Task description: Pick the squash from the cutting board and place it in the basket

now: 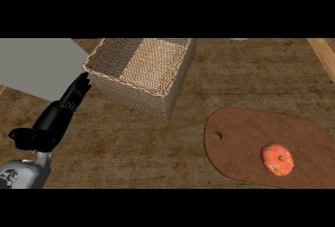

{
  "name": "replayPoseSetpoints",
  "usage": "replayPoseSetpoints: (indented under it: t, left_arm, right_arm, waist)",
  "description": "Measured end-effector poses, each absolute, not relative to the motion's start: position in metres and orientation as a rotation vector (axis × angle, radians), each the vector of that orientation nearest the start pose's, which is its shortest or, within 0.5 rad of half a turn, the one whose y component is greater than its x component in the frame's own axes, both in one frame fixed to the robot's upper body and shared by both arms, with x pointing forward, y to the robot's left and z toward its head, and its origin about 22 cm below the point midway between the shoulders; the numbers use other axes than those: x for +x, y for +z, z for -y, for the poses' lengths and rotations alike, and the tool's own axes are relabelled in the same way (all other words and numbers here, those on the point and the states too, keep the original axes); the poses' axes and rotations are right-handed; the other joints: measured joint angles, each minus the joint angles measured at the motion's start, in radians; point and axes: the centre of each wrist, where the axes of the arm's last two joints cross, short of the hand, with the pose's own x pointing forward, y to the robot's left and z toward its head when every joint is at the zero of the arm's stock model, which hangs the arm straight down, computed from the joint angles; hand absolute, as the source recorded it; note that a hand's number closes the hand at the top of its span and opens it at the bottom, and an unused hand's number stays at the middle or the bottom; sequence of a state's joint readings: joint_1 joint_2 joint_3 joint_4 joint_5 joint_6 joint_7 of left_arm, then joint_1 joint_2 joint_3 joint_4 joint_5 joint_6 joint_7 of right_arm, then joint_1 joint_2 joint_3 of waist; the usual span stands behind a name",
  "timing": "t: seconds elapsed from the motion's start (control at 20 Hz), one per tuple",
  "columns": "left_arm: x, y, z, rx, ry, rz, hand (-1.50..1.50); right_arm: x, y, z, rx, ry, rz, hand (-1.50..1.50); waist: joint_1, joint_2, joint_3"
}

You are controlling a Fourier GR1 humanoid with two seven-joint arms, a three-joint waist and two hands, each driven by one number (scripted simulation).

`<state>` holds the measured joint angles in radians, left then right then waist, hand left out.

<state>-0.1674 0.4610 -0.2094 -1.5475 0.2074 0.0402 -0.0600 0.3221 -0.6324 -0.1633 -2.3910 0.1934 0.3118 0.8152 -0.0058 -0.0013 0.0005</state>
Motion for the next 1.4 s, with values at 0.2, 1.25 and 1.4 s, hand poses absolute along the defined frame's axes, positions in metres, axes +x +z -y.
replayPoseSetpoints:
  t: [0.2, 1.25, 1.4]
  left_arm:
    - [0.277, 0.055, -0.267, 0.052, -0.377, 1.692, 0.00]
    - [0.276, 0.060, -0.268, 0.056, -0.375, 1.694, 0.00]
    - [0.274, 0.064, -0.270, 0.055, -0.375, 1.694, 0.00]
  right_arm:
    - [0.142, 0.158, 0.308, -0.834, 0.661, 1.091, -1.50]
    - [0.162, 0.094, 0.294, -0.859, 0.672, 1.183, -1.50]
    - [0.159, 0.091, 0.292, -0.865, 0.682, 1.160, -1.50]
  waist:
    - [0.001, 0.000, 0.000]
    - [0.003, 0.000, -0.001]
    - [0.003, 0.000, -0.001]
